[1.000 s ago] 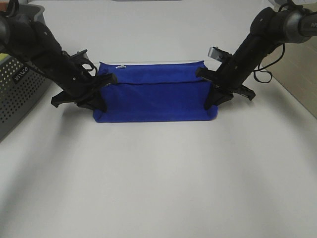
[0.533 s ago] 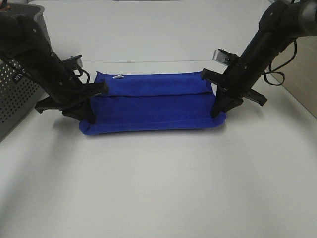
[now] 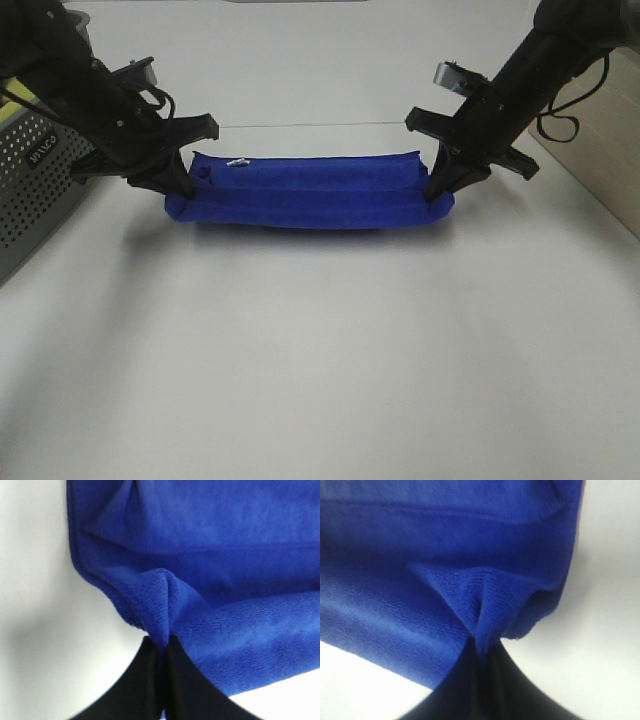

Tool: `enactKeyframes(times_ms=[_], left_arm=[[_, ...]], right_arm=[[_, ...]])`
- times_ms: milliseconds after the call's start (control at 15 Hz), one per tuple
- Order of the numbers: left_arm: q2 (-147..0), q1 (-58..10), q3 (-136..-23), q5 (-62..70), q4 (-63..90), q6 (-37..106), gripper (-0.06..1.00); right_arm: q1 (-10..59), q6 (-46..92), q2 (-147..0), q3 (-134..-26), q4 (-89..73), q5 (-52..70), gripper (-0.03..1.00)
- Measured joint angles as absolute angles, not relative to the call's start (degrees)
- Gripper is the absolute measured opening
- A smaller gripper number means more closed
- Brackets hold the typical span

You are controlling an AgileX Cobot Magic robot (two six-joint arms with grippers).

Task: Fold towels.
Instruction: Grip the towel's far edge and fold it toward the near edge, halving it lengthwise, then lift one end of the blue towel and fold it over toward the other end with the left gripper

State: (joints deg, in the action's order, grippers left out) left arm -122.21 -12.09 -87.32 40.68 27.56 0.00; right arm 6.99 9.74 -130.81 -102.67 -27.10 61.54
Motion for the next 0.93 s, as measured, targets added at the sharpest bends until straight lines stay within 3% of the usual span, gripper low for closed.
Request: enactKeyframes(times_ms=[533,800,933], left_arm=[[-134.2,-9.5,-105.5,38.8,27.8,-1.9,0.01],[-137.1,-9.5,-105.9,34.3,29.0,-1.9,0.02],[-137.2,-9.5,-105.9,33.9,29.6,-1.9,0.11]], right_arm=[[6.9,9.7,-145.4,-126.1,-27.3,60.7,0.0],[6.9,9.7,-148.7,-128.7,-27.3,58.7,0.0],[6.9,9.7,-149.3,-128.8,-27.3,58.4,0.03]])
